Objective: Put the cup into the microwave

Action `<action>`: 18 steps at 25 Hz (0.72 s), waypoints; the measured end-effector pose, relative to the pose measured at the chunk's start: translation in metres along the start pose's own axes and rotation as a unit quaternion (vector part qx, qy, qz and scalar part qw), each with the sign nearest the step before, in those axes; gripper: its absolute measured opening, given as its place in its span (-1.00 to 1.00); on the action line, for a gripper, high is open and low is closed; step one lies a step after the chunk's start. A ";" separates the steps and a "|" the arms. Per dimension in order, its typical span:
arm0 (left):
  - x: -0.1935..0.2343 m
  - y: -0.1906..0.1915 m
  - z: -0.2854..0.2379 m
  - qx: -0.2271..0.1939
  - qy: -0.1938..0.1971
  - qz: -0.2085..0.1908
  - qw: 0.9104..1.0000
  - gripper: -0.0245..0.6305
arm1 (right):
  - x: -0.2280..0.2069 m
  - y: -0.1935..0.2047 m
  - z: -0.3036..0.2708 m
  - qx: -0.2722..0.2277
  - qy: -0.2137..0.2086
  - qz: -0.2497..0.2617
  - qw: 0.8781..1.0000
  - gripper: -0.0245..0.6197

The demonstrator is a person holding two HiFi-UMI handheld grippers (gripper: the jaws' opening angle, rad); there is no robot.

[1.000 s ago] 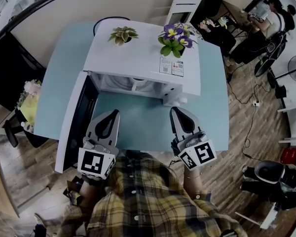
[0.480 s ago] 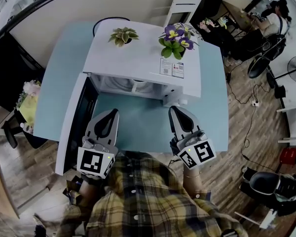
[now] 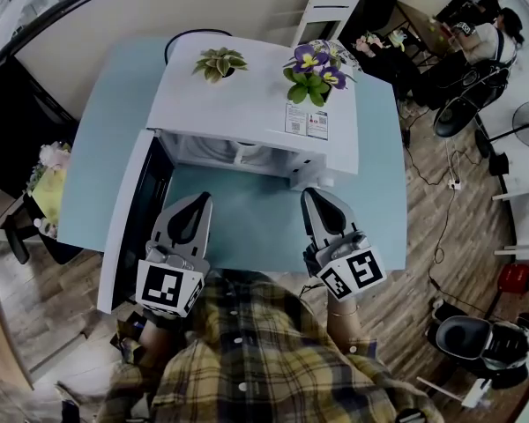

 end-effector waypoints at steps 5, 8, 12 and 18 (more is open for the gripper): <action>0.000 0.000 0.000 0.001 -0.002 0.000 1.000 -0.95 | 0.000 0.001 0.000 0.000 0.000 -0.002 1.000 -0.92; 0.000 0.001 0.001 0.001 -0.003 0.000 1.000 -0.95 | 0.000 0.001 0.001 0.000 0.001 0.000 1.000 -0.92; 0.000 0.002 0.003 0.000 -0.005 0.000 1.000 -0.95 | 0.001 0.002 0.003 0.000 0.003 -0.002 1.000 -0.92; 0.000 0.002 0.005 -0.001 -0.006 0.001 1.000 -0.95 | 0.003 0.005 0.006 0.005 0.008 -0.004 1.000 -0.92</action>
Point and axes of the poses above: the fingertips, and each gripper's own axes: z backward along the fingers, x to its left, y out of its underside, the point moved 5 cm from there along z, backward along the fingers, and after that the axes turned 12 degrees about x, right-handed, at the moved point
